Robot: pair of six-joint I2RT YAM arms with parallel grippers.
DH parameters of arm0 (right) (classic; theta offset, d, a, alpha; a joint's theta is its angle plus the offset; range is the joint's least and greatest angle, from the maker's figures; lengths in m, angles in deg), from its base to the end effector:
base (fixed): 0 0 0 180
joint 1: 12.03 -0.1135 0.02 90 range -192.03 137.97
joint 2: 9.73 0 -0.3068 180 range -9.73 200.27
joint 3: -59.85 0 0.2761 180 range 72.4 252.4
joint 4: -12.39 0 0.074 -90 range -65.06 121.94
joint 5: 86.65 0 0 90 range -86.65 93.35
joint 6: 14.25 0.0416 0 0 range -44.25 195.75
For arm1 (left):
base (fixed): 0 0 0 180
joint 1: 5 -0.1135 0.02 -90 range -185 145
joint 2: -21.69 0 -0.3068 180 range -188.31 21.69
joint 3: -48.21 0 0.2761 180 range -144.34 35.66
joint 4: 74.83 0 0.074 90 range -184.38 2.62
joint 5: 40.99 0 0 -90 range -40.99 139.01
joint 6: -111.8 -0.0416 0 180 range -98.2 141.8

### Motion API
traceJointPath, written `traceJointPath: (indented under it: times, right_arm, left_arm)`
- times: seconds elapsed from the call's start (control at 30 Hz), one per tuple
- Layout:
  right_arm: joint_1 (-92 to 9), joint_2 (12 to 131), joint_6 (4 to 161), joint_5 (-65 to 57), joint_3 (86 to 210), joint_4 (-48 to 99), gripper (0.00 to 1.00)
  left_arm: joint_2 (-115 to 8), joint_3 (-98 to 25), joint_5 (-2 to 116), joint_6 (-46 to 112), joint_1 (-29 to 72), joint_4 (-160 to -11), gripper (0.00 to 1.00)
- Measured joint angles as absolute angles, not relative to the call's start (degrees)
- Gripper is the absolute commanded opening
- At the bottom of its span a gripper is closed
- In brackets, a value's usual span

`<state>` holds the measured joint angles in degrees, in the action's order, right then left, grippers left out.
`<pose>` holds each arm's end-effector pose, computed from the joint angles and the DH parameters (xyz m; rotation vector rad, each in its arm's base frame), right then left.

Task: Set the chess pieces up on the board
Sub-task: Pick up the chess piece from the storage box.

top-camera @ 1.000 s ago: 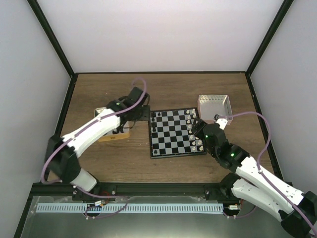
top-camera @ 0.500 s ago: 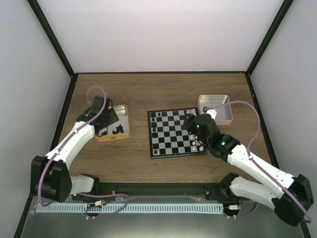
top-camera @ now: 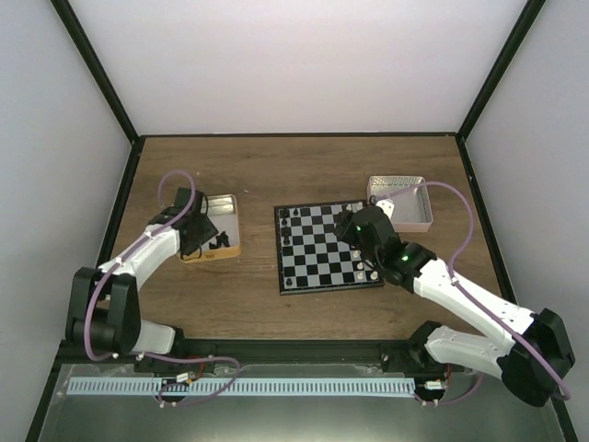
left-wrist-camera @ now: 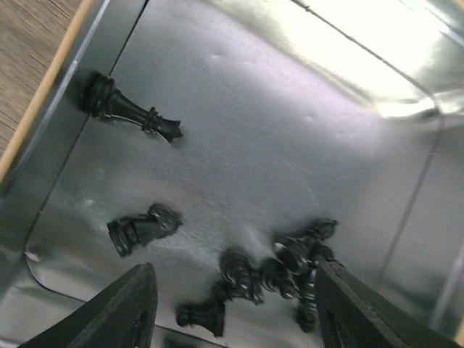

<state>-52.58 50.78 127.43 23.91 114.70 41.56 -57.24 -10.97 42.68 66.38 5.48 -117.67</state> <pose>0.1892 0.1426 0.2888 0.4163 2.1458 0.5458 0.2703 -0.0453 0.2189 -0.8150 2.5349 -0.1696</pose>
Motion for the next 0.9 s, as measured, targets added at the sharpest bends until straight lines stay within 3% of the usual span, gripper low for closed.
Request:
traceJointPath:
  times: [0.37, 0.9]
  right_arm:
    - [-52.58, 50.85, 126.82, 22.31, 114.62, 40.64, 0.71]
    - [-52.58, 50.22, 126.10, 20.96, 113.59, 39.68, 0.70]
  left_arm:
    - [-63.71, -13.02, 29.72, 66.83, 4.86, -118.08, 0.57]
    - [-73.86, -15.32, 27.56, 70.46, 2.50, -112.11, 0.45]
